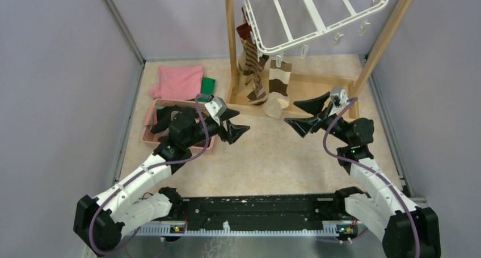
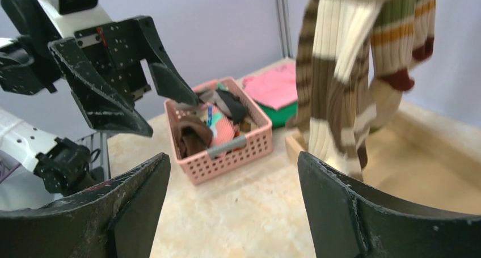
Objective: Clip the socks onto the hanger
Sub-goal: Adjust the sock in the bin.
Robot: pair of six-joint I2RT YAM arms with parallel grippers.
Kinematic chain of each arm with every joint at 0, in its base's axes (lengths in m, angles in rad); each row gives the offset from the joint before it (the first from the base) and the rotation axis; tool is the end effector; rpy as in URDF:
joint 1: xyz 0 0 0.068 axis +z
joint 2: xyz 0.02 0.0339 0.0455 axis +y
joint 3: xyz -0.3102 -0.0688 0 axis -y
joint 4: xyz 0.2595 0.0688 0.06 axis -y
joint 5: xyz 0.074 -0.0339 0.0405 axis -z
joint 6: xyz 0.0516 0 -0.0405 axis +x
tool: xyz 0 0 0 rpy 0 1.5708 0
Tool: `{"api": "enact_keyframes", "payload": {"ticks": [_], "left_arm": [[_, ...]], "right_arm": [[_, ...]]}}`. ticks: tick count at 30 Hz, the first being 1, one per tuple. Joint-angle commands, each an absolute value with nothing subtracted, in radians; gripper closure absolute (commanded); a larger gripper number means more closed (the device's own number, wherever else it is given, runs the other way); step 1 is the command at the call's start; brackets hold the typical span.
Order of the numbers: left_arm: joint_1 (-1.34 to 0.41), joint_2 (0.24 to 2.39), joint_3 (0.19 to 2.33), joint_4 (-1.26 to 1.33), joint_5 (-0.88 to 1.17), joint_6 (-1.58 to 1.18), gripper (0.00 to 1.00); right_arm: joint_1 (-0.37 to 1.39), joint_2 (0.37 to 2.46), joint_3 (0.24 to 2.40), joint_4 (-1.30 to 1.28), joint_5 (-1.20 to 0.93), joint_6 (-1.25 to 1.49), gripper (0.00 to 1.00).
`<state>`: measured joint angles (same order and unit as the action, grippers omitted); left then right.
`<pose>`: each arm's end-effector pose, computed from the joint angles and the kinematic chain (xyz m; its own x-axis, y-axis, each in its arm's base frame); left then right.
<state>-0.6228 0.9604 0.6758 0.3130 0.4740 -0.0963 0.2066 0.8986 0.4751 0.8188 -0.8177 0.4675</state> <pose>0.1714 -0.1521 0.3558 -0.0626 -0.0604 -0.9962 0.8877 0.4528 -0.0832 0.1772 0.0756 0.3464 -0.0237 0.3099 -0.9505 -0.8834 0.4386 0.1651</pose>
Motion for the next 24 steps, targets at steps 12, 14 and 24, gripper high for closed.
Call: {"api": "enact_keyframes", "payload": {"ticks": [12, 14, 24], "left_arm": [[-0.623, 0.859, 0.803, -0.236, 0.105, 0.11, 0.03], [-0.622, 0.86, 0.825, -0.268, 0.079, 0.135, 0.01], [-0.619, 0.97, 0.905, -0.359, -0.033, 0.275, 0.01]], "right_arm": [[0.206, 0.709, 0.255, 0.724, -0.728, 0.379, 0.18], [0.206, 0.706, 0.245, 0.732, -0.726, 0.377, 0.19], [0.206, 0.753, 0.202, 0.834, -0.724, 0.408, 0.18]]}}
